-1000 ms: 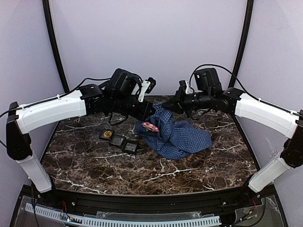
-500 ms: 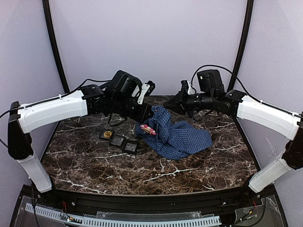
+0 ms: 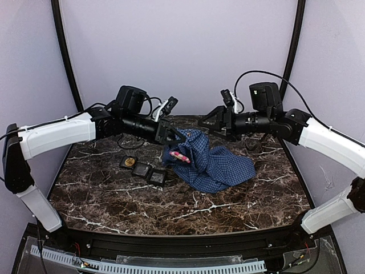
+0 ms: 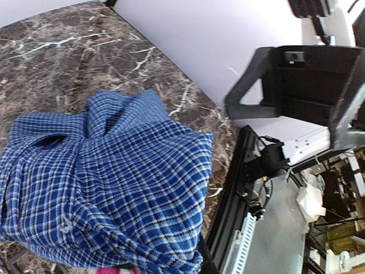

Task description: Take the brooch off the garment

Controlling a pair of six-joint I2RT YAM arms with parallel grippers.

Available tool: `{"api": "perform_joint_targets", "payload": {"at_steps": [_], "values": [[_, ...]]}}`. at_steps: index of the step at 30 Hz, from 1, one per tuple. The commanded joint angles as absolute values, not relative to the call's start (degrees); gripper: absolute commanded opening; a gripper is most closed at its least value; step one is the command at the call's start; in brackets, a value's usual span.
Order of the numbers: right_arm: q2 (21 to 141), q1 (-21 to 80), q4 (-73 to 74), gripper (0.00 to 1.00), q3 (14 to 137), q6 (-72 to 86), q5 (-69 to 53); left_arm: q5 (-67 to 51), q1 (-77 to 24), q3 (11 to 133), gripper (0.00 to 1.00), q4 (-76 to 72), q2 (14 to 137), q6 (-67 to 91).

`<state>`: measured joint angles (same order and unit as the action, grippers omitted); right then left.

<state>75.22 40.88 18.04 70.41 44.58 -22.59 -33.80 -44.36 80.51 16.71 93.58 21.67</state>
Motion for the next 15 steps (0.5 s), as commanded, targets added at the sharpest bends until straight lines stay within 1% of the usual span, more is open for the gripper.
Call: {"api": "perform_joint_targets", "payload": {"at_steps": [1,4,6,8,10,13,14,15], "values": [[76.4,41.7,18.4,0.76,68.4,39.5,-24.5,-44.8,-44.7,79.8,0.01,11.4,90.0,26.1],[76.8,41.7,18.2,0.76,68.1,40.0,-22.9,-45.6,-44.7,79.3,0.01,11.3,88.9,26.7],[76.9,41.7,16.2,0.73,67.9,40.2,-23.9,-45.7,-44.7,79.0,0.01,11.7,88.3,26.9],[77.3,41.8,14.5,0.66,67.9,40.3,-26.1,-45.9,-44.7,78.7,0.01,11.6,88.1,27.3],[78.1,41.7,12.8,0.54,67.9,40.5,-28.4,-46.0,-44.7,78.5,0.01,11.1,87.8,27.9],[78.8,41.8,9.4,0.46,67.5,41.1,-33.0,-45.9,-44.7,78.4,0.01,10.9,87.8,28.3],[78.8,41.9,8.3,0.43,67.3,41.4,-34.0,-45.6,-44.7,78.4,0.01,11.1,87.8,28.3],[78.8,41.9,7.7,0.37,67.1,41.6,-34.4,-45.2,-44.7,78.5,0.01,11.2,87.8,28.2]]}}
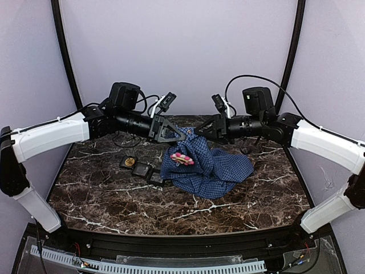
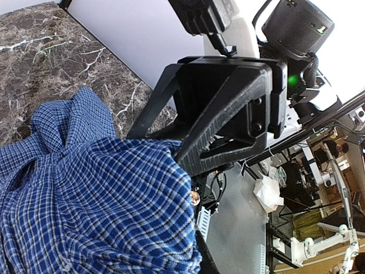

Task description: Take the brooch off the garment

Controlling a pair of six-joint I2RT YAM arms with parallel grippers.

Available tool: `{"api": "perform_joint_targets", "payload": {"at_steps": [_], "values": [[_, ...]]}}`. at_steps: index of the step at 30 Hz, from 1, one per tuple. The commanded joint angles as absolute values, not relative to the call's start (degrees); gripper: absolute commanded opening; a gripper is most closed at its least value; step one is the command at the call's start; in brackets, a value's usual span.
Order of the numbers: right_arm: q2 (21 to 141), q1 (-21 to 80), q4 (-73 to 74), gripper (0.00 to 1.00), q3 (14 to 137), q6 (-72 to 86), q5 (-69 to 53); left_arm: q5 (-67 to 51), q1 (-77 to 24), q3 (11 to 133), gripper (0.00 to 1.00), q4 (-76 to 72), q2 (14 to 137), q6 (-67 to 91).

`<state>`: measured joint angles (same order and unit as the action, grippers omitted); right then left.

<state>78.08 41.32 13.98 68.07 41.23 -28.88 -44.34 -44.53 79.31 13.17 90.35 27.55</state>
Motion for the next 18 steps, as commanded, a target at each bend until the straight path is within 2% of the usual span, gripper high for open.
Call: {"api": "perform_joint_targets", "payload": {"at_steps": [1,2,4,5,11,18], "values": [[78.8,42.0,7.5,0.29,67.0,41.6,-34.4,-44.8,-44.7,78.4,0.01,11.3,87.9,28.2],[78.7,42.0,7.6,0.18,66.9,41.7,-34.2,-44.4,-44.7,78.4,0.01,11.3,87.9,28.2],[78.5,42.0,7.8,0.02,66.8,41.4,-33.8,-43.6,-44.7,78.4,0.04,11.1,88.0,28.3],[78.4,42.0,7.8,0.00,66.7,41.5,-33.7,-43.4,-44.7,78.4,0.07,10.7,88.1,28.4],[78.7,42.0,7.4,0.00,66.9,41.5,-34.1,-42.2,-44.7,78.6,0.28,9.3,88.7,29.2],[79.1,42.0,7.5,0.00,67.5,41.1,-34.5,-40.8,-44.7,79.0,0.35,10.0,89.7,29.1]]}}
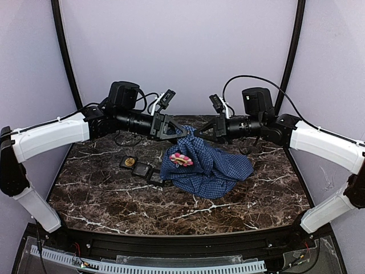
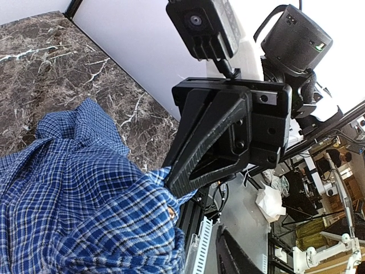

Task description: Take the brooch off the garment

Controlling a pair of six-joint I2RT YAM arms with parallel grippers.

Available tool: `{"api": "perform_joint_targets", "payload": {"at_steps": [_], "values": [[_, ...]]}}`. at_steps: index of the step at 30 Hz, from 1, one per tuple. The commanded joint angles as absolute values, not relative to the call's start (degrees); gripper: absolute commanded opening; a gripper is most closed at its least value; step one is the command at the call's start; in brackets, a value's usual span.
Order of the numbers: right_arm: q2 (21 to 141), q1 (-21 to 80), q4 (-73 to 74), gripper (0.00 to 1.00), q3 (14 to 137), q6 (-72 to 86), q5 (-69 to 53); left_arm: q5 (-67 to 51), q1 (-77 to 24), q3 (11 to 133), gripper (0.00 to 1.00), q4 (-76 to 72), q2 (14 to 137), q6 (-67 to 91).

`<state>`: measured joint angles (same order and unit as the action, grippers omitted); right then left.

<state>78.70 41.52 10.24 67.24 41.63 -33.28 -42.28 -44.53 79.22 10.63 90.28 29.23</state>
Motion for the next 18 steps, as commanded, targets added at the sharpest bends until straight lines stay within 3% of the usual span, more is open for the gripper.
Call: {"api": "perform_joint_targets", "payload": {"at_steps": [1,6,13,16,17,18], "values": [[79.1,42.1,7.5,0.00,67.6,41.1,-34.5,-40.6,-44.7,78.9,0.34,10.0,89.8,29.2],[79.0,41.9,7.1,0.00,67.5,40.9,-35.1,-40.1,-44.7,79.0,0.30,9.8,90.3,29.6],[79.0,42.0,7.6,0.00,67.2,40.9,-33.8,-40.4,-44.7,79.3,0.03,8.5,90.6,29.9],[78.3,41.5,8.7,0.00,67.4,42.5,-30.4,-39.4,-44.7,79.0,0.01,8.1,89.7,29.3],[77.9,41.2,8.8,0.04,67.3,43.4,-29.4,-38.0,-44.7,78.8,0.01,8.1,89.4,29.0],[77.5,40.9,9.2,0.16,67.4,44.6,-28.0,-35.9,-44.7,78.3,0.01,8.1,88.4,28.1]]}}
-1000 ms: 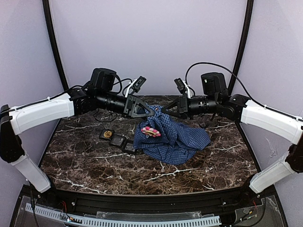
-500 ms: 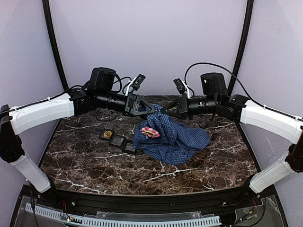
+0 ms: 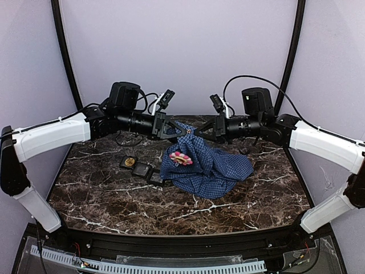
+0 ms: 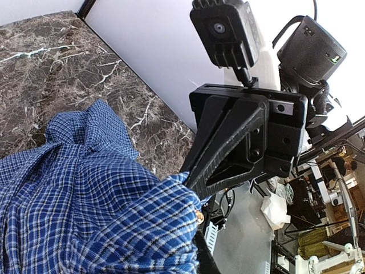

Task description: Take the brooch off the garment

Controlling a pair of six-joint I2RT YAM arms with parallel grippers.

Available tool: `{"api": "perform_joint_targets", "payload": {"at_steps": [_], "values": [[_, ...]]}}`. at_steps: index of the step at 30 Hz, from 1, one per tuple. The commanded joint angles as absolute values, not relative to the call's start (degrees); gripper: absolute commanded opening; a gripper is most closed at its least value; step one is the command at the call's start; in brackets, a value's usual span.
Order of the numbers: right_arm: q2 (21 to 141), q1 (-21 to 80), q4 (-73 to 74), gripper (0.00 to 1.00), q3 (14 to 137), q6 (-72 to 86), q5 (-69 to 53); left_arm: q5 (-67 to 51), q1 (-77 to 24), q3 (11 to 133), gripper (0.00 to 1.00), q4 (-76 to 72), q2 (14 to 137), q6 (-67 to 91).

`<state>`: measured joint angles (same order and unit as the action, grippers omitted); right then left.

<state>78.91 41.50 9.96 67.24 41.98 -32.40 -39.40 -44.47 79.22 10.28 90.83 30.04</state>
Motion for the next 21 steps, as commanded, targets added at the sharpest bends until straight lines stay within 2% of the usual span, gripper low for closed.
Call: {"api": "perform_joint_targets", "payload": {"at_steps": [1,2,3,5,6,8,12,16,21], "values": [[77.0,40.7,9.9,0.33,67.5,46.2,-26.3,-34.4,-44.7,78.0,0.01,8.4,87.9,27.7],[76.5,40.6,10.6,0.48,67.7,47.3,-24.8,-31.2,-44.8,77.5,0.01,8.8,86.9,26.7],[75.8,40.4,11.4,0.58,67.9,48.6,-23.3,-29.0,-44.9,77.4,0.01,9.9,86.4,26.1],[74.4,40.4,12.9,0.69,68.3,51.5,-19.0,-22.4,-45.7,77.3,0.01,12.3,85.3,24.1],[73.7,40.4,13.4,0.71,68.5,53.2,-17.7,-18.1,-46.2,77.8,0.01,13.3,84.9,22.3],[72.7,40.5,13.1,0.69,68.3,57.7,-17.0,-12.3,-47.8,79.2,0.01,16.3,85.0,19.5],[73.0,41.8,10.5,0.57,68.1,66.1,-18.4,-5.4,-50.6,81.7,0.01,19.7,86.3,17.0],[73.5,43.6,8.3,0.43,67.8,71.2,-18.7,-3.6,-51.4,82.8,0.01,20.4,86.8,16.8],[75.8,46.4,7.3,0.33,69.6,72.1,-19.6,-4.6,-51.9,82.7,0.01,20.1,86.8,17.7]]}}
